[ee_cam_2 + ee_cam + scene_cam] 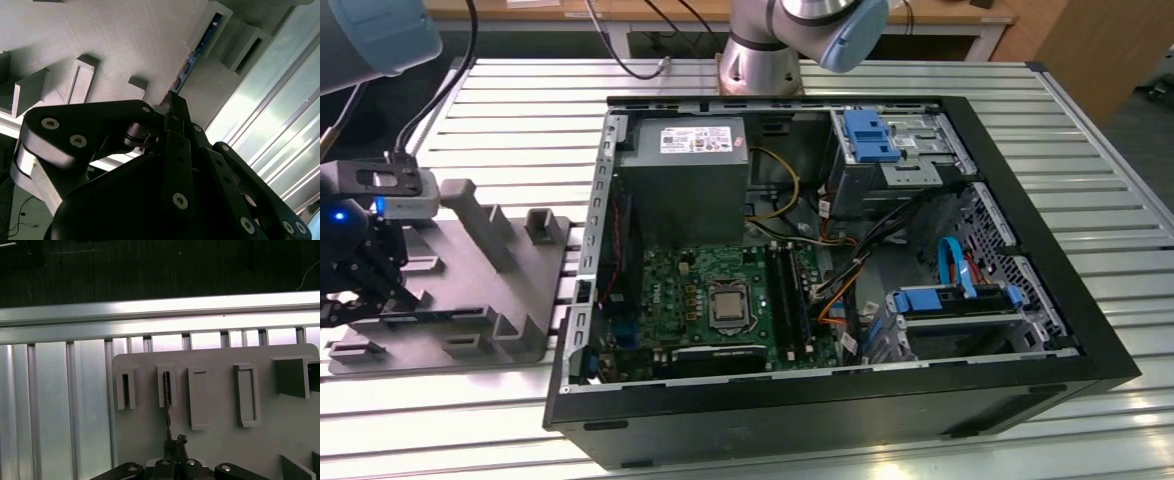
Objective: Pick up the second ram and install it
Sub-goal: 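Pick up the second ram and move it above second insertion slot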
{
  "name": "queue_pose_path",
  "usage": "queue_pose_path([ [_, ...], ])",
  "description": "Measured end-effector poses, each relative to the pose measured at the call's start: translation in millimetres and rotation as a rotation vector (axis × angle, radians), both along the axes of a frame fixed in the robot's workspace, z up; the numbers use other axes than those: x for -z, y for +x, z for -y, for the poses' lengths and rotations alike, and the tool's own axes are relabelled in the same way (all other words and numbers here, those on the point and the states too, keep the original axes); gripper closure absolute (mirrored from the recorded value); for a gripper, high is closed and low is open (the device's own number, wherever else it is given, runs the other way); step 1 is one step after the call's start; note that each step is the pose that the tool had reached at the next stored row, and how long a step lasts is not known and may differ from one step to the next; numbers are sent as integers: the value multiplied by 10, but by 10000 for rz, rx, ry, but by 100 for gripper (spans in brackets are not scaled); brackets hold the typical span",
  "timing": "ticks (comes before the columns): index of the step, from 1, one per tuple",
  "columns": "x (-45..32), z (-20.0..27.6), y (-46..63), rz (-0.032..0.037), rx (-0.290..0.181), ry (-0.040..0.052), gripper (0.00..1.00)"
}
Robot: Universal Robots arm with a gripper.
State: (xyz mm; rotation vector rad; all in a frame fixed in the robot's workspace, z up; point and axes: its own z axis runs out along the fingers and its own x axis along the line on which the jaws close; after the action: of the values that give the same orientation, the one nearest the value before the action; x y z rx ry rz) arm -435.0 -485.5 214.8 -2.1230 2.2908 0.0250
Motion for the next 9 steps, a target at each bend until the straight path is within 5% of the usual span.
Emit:
queue_pose_path([
  [6,0,0,-1,-1,0,-10,89],
  [9,0,0,-1,-1,0,-14,77],
])
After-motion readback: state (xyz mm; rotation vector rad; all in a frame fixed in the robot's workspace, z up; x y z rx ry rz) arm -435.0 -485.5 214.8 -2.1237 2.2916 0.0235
